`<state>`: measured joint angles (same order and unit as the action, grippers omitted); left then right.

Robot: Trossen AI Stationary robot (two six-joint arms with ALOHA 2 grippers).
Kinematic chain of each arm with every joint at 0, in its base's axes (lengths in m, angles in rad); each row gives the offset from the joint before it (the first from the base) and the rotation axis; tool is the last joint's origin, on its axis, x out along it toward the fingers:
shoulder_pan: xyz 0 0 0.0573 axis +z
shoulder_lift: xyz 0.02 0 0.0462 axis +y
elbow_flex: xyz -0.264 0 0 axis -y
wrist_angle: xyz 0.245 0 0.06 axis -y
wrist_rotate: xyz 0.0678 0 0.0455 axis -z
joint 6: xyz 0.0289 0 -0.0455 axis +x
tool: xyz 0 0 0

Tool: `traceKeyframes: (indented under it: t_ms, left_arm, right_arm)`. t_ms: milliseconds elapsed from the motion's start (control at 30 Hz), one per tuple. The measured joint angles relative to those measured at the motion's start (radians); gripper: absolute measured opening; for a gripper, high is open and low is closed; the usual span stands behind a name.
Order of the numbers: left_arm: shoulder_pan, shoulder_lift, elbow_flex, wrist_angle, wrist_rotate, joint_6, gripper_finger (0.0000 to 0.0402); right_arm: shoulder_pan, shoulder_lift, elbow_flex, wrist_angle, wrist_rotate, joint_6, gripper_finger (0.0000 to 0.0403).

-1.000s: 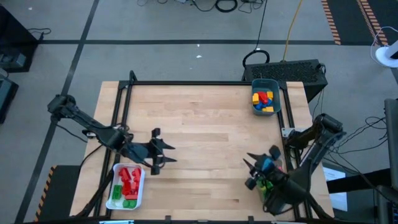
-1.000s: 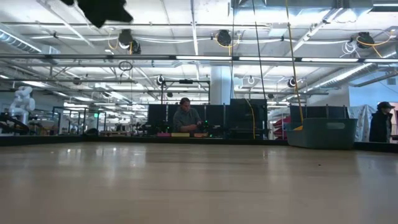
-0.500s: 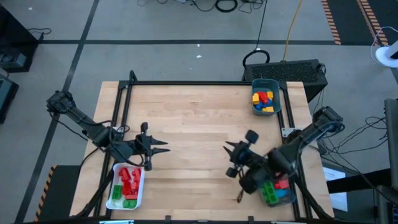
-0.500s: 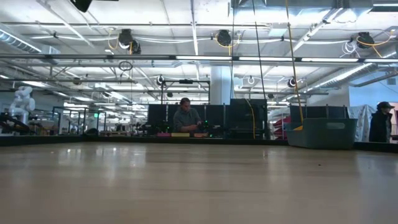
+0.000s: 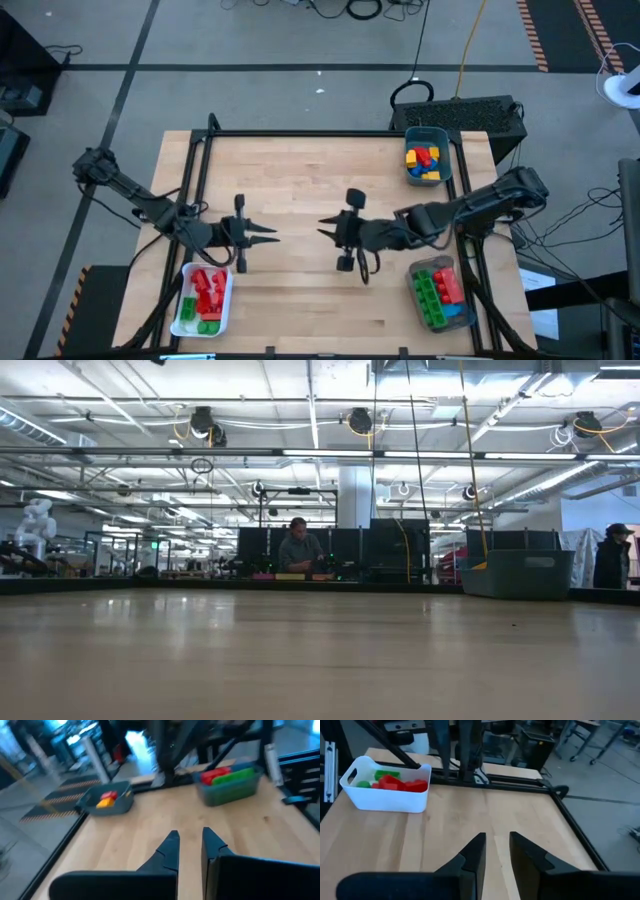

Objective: Sort blocks by size
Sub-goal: Return to Home Position

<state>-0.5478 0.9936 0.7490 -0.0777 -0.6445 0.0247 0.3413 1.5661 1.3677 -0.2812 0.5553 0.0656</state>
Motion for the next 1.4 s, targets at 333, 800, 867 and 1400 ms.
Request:
traceKeyframes:
  t_ms: [333, 800, 867, 1400]
  left_arm:
    - [0.218, -0.074, -0.190, 0.269, 0.265, 0.112, 0.0000]
    - [0.499, -0.212, -0.295, 0.274, 0.476, 0.086, 0.0000]
    - [0.523, -0.220, -0.319, 0.288, 0.499, 0.076, 0.0000]
    - [0.697, -0.240, -0.440, 0.409, 0.636, 0.017, 0.0000]
  right_arm:
    - [-0.187, -0.047, -0.238, 0.311, -0.349, -0.036, 0.0070]
    - [-0.269, -0.516, -0.595, 0.461, -0.432, -0.104, 0.0070]
    - [-0.269, -0.584, -0.651, 0.469, -0.432, -0.104, 0.0070]
    - [-0.270, -0.858, -0.898, 0.518, -0.427, -0.052, 0.0070]
